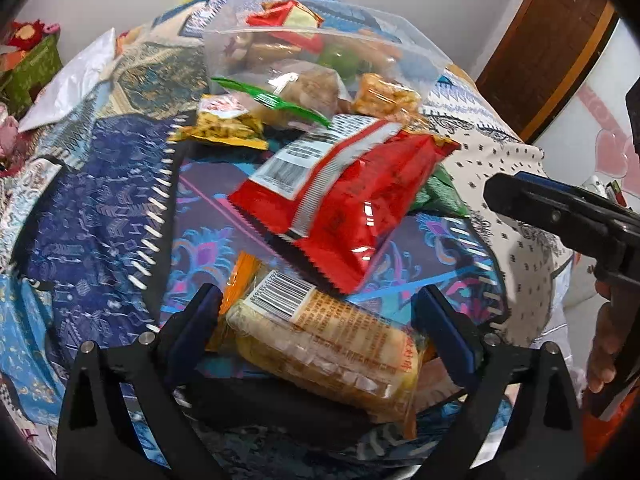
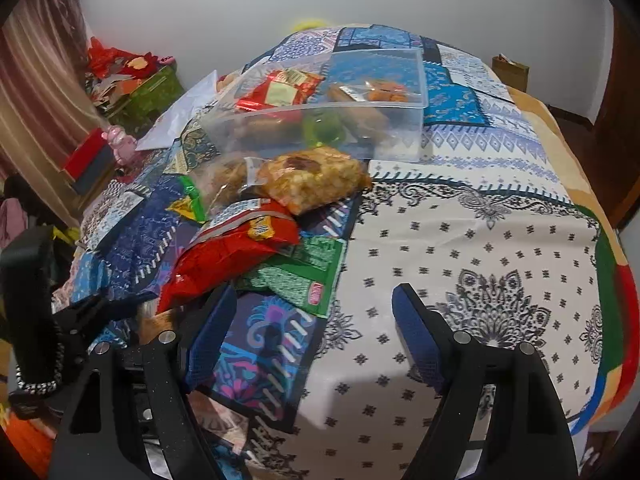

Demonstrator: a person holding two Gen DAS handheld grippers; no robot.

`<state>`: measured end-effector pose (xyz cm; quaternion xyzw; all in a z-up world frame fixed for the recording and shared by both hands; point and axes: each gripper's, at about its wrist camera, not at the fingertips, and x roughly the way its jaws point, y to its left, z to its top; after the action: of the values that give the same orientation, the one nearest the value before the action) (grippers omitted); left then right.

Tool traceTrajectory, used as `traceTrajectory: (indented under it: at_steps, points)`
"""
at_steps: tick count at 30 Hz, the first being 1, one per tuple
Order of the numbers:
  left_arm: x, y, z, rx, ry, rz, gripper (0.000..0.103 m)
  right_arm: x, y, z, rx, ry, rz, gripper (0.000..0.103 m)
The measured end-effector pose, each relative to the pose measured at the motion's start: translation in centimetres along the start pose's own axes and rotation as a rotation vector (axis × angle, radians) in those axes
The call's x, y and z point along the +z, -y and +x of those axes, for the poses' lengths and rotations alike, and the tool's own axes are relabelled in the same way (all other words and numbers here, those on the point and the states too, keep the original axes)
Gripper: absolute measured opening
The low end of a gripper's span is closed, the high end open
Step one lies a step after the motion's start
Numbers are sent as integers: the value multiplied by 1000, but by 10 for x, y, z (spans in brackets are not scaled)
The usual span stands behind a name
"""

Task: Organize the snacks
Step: 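Move the left tool to the wrapped wafer bar on the pile, then grasp the wafer bar with the left tool while the right grasps the red chip bag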

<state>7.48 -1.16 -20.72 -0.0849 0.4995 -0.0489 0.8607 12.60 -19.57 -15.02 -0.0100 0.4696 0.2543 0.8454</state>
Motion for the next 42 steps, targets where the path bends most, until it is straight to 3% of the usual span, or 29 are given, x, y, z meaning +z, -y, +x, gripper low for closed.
traceTrajectory:
  at_steps: [5, 11, 20, 31, 42]
  points:
    - [0, -23, -5, 16, 34, -35, 82, 2, -13, 5, 22, -7, -23, 78]
    - [8, -53, -5, 51, 59, -81, 76, 7, -25, 14, 65, -12, -20, 78]
    - [23, -68, -6, 57, 102, -87, 74, 17, -37, 43, 104, -55, 3, 75]
    - [31, -61, 0, 20, 109, -76, 73, 40, -53, 43, 105, 7, -24, 61]
    - [32, -54, 11, 11, 103, -55, 73, 44, -50, 84, 190, -100, 64, 61]
